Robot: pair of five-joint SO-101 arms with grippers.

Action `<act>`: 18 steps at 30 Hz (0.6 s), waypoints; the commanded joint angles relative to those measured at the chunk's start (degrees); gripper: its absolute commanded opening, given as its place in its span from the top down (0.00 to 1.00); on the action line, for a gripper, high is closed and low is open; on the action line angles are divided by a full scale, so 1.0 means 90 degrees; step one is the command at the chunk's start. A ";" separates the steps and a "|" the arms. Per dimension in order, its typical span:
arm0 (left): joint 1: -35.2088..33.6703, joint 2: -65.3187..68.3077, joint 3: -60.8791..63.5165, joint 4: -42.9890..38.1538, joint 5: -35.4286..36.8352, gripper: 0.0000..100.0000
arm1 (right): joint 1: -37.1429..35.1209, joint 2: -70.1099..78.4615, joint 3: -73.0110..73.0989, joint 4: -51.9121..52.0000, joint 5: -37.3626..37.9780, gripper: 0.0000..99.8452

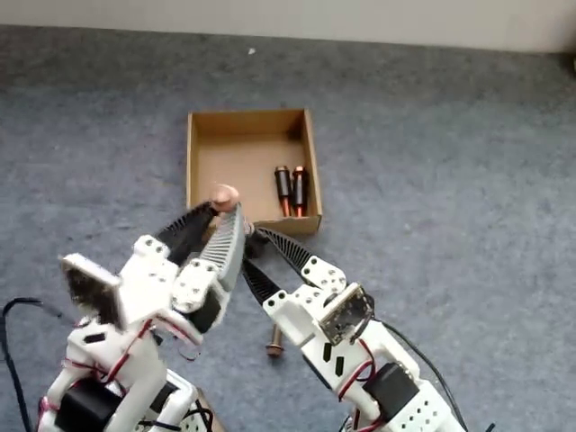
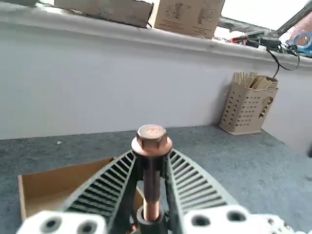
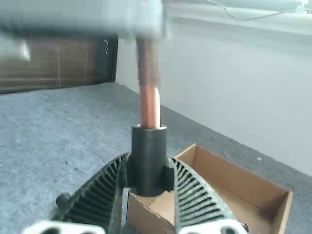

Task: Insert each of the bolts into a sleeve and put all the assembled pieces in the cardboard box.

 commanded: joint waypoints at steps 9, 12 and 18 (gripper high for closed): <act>0.0132 -0.0044 0.0171 0.0000 -0.0137 0.93 | 0.0278 -0.0103 0.0777 -0.0474 0.0059 0.99; 0.0122 -0.0044 0.0181 0.0020 -0.0215 0.92 | 0.0396 -0.0103 0.0777 -0.0513 0.0059 0.99; -0.0103 0.0005 0.0337 0.0010 -0.0606 0.84 | 0.0396 -0.0103 0.0777 -0.0503 0.0059 0.99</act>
